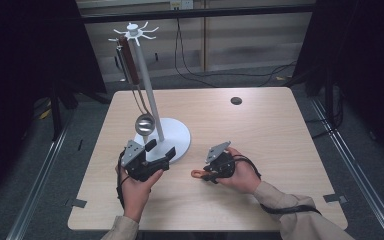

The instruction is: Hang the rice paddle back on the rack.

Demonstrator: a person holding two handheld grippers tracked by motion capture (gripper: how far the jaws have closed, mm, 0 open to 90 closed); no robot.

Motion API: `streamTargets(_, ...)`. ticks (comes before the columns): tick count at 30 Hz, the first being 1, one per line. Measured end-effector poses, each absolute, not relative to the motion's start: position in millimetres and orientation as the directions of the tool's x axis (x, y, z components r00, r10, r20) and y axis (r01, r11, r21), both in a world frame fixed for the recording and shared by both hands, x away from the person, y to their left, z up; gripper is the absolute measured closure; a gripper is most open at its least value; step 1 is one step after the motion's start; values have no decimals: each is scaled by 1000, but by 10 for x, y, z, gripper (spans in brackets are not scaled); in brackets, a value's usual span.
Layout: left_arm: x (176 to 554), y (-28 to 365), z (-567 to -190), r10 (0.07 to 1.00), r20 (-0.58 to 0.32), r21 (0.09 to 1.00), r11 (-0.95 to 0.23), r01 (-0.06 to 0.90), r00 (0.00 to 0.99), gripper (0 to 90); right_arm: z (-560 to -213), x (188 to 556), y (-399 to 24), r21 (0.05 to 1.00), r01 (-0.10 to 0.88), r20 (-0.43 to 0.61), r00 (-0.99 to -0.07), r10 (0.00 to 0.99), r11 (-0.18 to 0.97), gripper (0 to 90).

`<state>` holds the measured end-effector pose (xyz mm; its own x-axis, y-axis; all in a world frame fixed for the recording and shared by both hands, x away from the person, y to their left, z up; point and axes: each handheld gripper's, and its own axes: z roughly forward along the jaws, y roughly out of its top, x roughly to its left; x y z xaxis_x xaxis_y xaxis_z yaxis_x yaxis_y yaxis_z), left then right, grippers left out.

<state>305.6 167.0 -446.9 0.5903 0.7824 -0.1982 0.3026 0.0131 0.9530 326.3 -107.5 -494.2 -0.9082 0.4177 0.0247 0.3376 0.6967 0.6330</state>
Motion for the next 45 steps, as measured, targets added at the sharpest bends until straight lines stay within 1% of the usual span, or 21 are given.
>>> streamTargets(7, 3057, 1641, -4513, 775, -207, 948, 8, 319, 597, 191, -4942, 3286, -1063, 654, 344, 14, -896, 444, 674, 666)
streamTargets(10, 3053, 1595, -4537, 766, -220, 943, 9, 332, 604, 189, -4862, 3306, -1124, 705, 364, 38, -877, 480, 609, 665)
streamTargets(11, 3053, 1595, -4537, 766, -220, 943, 9, 332, 604, 190, -4862, 3306, -1124, 705, 364, 38, -877, 480, 609, 665)
streamTargets(12, 3051, 1569, -4547, 758, -217, 942, -2, 334, 615, 191, -4757, 3323, -1206, 756, 379, 49, -845, 532, 534, 666)
streamTargets(16, 3025, 1468, -4574, 737, -228, 936, -15, 352, 636, 199, -4613, 3344, -1372, 829, 405, 113, -796, 595, 385, 666)
streamTargets(20, 3008, 1316, -4597, 692, -255, 926, -26, 377, 675, 216, -4478, 3328, -1522, 883, 389, 144, -755, 640, 261, 666)
streamTargets(21, 3008, 1316, -4597, 692, -255, 926, -26, 377, 675, 216, -4446, 3319, -1549, 895, 381, 148, -747, 648, 234, 666)
streamTargets(24, 3015, 1132, -4613, 652, -318, 910, 7, 414, 688, 232, -4363, 3284, -1616, 919, 354, 158, -733, 662, 173, 666)
streamTargets(27, 3012, 1042, -4622, 622, -325, 907, -9, 422, 712, 263, -4321, 3257, -1642, 930, 338, 166, -732, 661, 141, 666)
streamTargets(29, 3000, 858, -4634, 600, -332, 905, -14, 425, 728, 278, -4277, 3223, -1656, 941, 318, 167, -729, 664, 114, 667)
streamTargets(30, 3000, 858, -4634, 600, -332, 905, -14, 425, 728, 301, -4277, 3223, -1656, 941, 318, 167, -729, 664, 114, 667)
streamTargets(31, 3002, 802, -4634, 596, -344, 903, -1, 429, 726, 301, -4261, 3207, -1659, 944, 314, 168, -724, 669, 104, 666)
streamTargets(32, 3008, 762, -4633, 588, -355, 902, 10, 432, 727, 327, -4249, 3194, -1659, 947, 306, 168, -728, 665, 96, 666)
streamTargets(33, 3019, 697, -4627, 576, -365, 901, 22, 433, 731, 380, -4232, 3175, -1653, 950, 302, 170, -727, 665, 86, 666)
streamTargets(35, 3022, 658, -4624, 575, -362, 903, 20, 430, 734, 407, -4218, 3156, -1649, 952, 299, 176, -726, 665, 74, 666)
streamTargets(36, 3030, 601, -4620, 562, -361, 906, 23, 422, 744, 445, -4210, 3153, -1641, 952, 295, 172, -730, 661, 78, 666)
streamTargets(37, 3030, 601, -4620, 562, -361, 906, 23, 422, 744, 471, -4206, 3145, -1638, 953, 292, 167, -731, 662, 82, 666)
streamTargets(38, 3030, 573, -4610, 568, -360, 907, 26, 421, 740, 471, -4206, 3145, -1638, 953, 292, 167, -731, 662, 82, 666)
streamTargets(39, 3035, 537, -4590, 564, -368, 907, 41, 420, 739, 526, -4200, 3136, -1630, 953, 290, 166, -733, 660, 83, 666)
streamTargets(42, 3043, 517, -4564, 567, -362, 909, 39, 415, 740, 575, -4201, 3132, -1628, 954, 290, 168, -735, 657, 81, 666)
streamTargets(45, 3050, 521, -4545, 580, -351, 909, 25, 415, 735, 661, -4197, 3127, -1629, 956, 284, 165, -737, 655, 79, 666)
